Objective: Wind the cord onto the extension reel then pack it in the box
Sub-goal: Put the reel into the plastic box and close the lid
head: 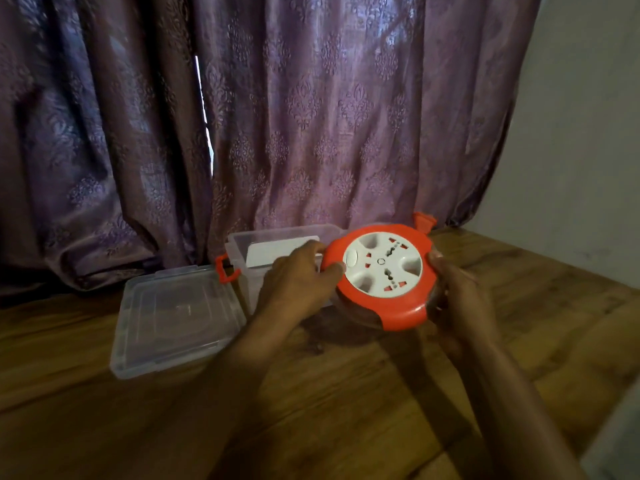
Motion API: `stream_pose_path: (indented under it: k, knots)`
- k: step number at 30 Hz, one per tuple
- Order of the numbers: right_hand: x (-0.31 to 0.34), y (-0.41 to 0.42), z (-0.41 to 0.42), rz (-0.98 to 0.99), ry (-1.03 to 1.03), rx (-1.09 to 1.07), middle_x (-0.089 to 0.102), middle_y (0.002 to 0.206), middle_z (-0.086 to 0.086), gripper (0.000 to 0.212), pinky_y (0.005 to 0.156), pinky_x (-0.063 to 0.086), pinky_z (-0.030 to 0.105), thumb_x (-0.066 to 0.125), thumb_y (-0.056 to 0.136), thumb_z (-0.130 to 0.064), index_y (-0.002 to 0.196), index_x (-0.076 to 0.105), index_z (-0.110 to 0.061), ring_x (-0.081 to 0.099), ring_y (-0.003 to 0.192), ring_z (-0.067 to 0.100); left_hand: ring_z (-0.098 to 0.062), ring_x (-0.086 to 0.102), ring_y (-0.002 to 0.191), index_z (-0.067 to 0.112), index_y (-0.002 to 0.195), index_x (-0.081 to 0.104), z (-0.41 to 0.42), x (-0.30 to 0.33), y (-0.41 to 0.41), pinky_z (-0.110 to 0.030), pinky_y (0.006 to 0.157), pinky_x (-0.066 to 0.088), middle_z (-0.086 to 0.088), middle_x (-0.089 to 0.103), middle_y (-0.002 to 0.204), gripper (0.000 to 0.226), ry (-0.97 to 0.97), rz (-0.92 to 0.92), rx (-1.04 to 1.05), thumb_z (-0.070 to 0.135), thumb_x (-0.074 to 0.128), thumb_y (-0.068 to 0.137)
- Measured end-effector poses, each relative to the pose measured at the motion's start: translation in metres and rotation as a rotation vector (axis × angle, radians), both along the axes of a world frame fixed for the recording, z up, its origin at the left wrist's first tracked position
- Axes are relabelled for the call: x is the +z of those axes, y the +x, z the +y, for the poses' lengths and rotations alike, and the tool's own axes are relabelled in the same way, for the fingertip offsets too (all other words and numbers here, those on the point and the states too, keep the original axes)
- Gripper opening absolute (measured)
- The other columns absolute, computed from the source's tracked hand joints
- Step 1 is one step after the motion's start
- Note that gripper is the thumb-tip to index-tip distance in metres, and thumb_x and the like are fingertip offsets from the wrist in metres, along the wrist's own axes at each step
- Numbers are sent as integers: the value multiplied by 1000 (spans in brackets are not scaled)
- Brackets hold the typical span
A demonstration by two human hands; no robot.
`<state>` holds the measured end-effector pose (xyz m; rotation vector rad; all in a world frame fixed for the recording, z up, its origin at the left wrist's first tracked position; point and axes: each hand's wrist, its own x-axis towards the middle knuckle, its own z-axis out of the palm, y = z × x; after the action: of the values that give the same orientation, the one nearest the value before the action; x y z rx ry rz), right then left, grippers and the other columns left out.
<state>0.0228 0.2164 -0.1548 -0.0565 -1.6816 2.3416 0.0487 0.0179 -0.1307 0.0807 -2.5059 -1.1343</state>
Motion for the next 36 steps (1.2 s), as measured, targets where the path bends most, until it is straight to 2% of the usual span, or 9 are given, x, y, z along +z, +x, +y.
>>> stream_pose_path:
  k: [3,6,11,15,18,22,26,31,36]
  knots:
    - [-9,3,18,-126,100,49,57,74,12,26,49,43,21,67,92,-31,91,67,-4,56,56,16,-21,70,75,26,118,58,18,-20,-1,-45,69,61,0,67,98,35,236,-147,-69,39,64,86]
    - [-16,0,38,-199,217,37,54,90,20,56,58,37,29,64,94,-29,115,55,22,50,79,30,-24,70,73,19,120,56,32,-36,-3,-47,70,61,-7,66,105,34,377,-274,-101,30,64,89]
    - [-15,-6,62,-296,545,-10,64,72,11,26,56,40,26,62,98,-27,81,69,-8,56,60,22,-21,64,64,7,127,53,53,-51,0,-35,67,58,-12,65,76,38,489,-393,-188,17,63,92]
    - [-22,-15,74,-294,749,-19,61,66,10,29,54,39,25,61,98,-24,74,67,-9,54,57,20,-23,69,75,9,127,53,68,-66,4,-41,79,60,-14,70,86,41,453,-399,-175,18,65,89]
    - [-32,-20,79,-268,910,-91,69,77,19,30,70,51,39,61,98,-24,75,72,-6,64,73,31,-26,71,80,9,123,54,76,-71,7,-43,80,59,-9,68,83,38,466,-370,-164,14,65,87]
    - [-42,-27,83,-301,1043,-139,64,78,17,36,71,42,32,63,94,-24,59,59,-15,62,80,29,-30,72,81,16,104,57,86,-72,11,-45,81,58,2,61,76,22,453,-343,-169,11,66,84]
    - [-39,-29,87,-372,1110,-171,73,105,22,16,85,50,37,65,90,-25,86,72,-11,67,103,37,-25,73,79,18,108,59,93,-66,16,-42,81,59,3,62,74,25,480,-343,-222,10,66,84]
    - [-31,-24,84,-391,1285,-248,68,123,22,28,96,52,41,57,93,-23,113,70,-8,63,114,39,-23,66,99,20,116,64,86,-44,18,-42,91,54,-4,70,107,30,227,-315,-297,24,65,87]
    - [-15,-21,37,93,1332,-284,65,133,17,39,98,48,40,63,94,-20,133,64,-14,62,121,37,-29,54,116,27,123,61,25,2,9,-42,96,43,-4,66,121,36,-334,258,66,24,59,87]
